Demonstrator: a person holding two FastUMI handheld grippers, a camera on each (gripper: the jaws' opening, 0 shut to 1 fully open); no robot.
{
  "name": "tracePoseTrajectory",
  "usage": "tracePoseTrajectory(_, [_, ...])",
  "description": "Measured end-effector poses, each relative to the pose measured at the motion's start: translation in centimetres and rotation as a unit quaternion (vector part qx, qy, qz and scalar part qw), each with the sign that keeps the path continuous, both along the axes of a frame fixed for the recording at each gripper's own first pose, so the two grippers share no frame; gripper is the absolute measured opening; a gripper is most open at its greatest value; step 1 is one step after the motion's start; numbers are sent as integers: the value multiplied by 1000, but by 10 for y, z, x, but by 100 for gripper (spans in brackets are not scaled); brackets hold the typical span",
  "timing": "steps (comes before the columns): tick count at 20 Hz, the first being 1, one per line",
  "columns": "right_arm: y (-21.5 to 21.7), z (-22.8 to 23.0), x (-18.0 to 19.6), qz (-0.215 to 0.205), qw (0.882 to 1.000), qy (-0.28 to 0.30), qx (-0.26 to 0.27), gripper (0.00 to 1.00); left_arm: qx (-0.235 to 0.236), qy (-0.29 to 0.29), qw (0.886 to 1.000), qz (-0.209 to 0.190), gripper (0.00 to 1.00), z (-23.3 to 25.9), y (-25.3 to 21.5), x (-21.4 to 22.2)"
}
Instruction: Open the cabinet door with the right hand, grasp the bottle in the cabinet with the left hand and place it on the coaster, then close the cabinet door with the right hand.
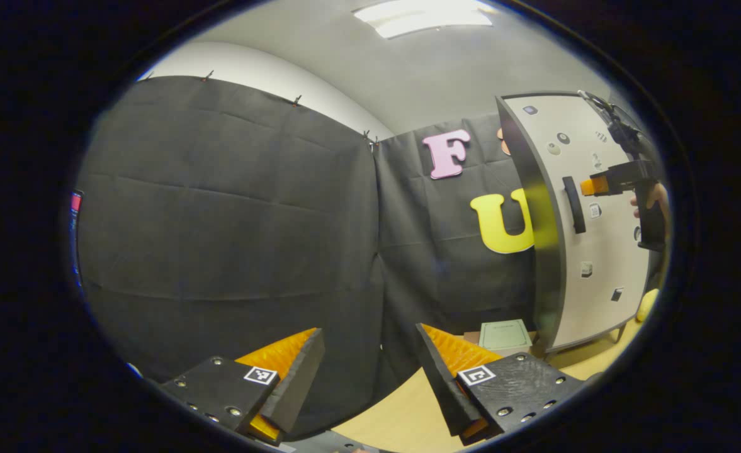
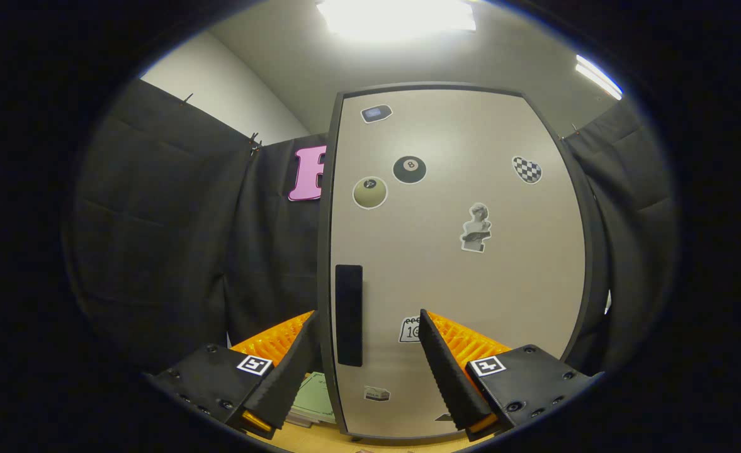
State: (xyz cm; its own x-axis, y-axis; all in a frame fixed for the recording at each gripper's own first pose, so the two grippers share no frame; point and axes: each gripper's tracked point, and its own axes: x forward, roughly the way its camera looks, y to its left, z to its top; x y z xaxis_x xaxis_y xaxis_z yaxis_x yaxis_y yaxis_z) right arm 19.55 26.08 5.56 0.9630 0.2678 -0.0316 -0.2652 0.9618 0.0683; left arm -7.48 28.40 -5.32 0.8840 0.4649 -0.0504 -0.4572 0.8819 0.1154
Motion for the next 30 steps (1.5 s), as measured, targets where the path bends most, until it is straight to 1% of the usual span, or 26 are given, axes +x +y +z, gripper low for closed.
tracePoseTrajectory(4, [17, -9, 21, 3, 1000, 23, 3, 98, 0, 11, 1000, 24, 88, -10, 18, -7])
tracePoseTrajectory(5, [20, -12, 26, 2, 1000, 29, 1, 96, 1, 14, 999, 30, 88, -13, 25, -11])
tracePoseTrajectory(8, [32, -21, 37, 6, 999, 49, -10, 96, -2, 20, 999, 43, 88, -18, 38, -19])
tracePoseTrajectory(9, [36, -23, 39, 9, 998, 55, -13, 84, -3, 21, 999, 46, 88, -20, 40, -20])
tracePoseTrajectory(10, [40, -25, 42, 11, 998, 60, -17, 79, -5, 23, 999, 48, 88, -22, 42, -20])
tracePoseTrajectory(13, [47, -33, 47, 12, 997, 76, -32, 80, -8, 24, 998, 49, 88, -26, 46, -20])
tracePoseTrajectory(14, [45, -36, 51, -1, 996, 79, -37, 80, -8, 23, 999, 49, 88, -25, 46, -20])
tracePoseTrajectory(15, [43, -33, 54, -7, 997, 73, -37, 49, -7, 22, 999, 48, 88, -26, 47, -19])
tracePoseTrajectory(16, [43, -31, 57, -9, 997, 74, -33, 46, -6, 20, 999, 49, 88, -24, 48, -19])
tracePoseTrajectory(17, [42, -38, 59, -18, 996, 85, -35, 34, -5, 18, 999, 50, 88, -25, 48, -20])
tracePoseTrajectory(18, [41, -33, 58, -19, 996, 87, -28, 41, -7, 15, 999, 50, 88, -22, 49, -20])
tracePoseTrajectory(19, [42, -35, 58, -21, 995, 95, -33, 35, -10, 13, 999, 49, 91, -23, 49, -21])
tracePoseTrajectory(21, [41, -36, 55, -20, 994, 96, -50, 24, -15, 13, 999, 46, 91, -23, 49, -20])
tracePoseTrajectory(22, [42, -36, 57, -16, 993, 101, -55, 21, -16, 14, 999, 43, 91, -23, 48, -19])
tracePoseTrajectory(23, [42, -36, 56, -11, 993, 107, -51, 21, -16, 15, 999, 41, 88, -22, 47, -20])
tracePoseTrajectory(24, [43, -37, 56, -4, 993, 113, -42, 15, -15, 12, 999, 38, 87, -19, 45, -18])
tracePoseTrajectory(26, [42, -35, 52, 11, 992, 118, -32, 15, -10, 8, 999, 31, 86, -14, 42, -15])
tracePoseTrajectory(28, [41, -35, 49, 22, 992, 119, -34, 15, -7, 6, 1000, 22, 86, -12, 37, -9])
tracePoseTrajectory(29, [40, -35, 46, 29, 992, 121, -33, 15, -6, 5, 1000, 18, 88, -11, 35, -8])
tracePoseTrajectory(30, [39, -33, 42, 36, 992, 121, -27, 15, -5, 3, 1000, 13, 88, -8, 32, -6])
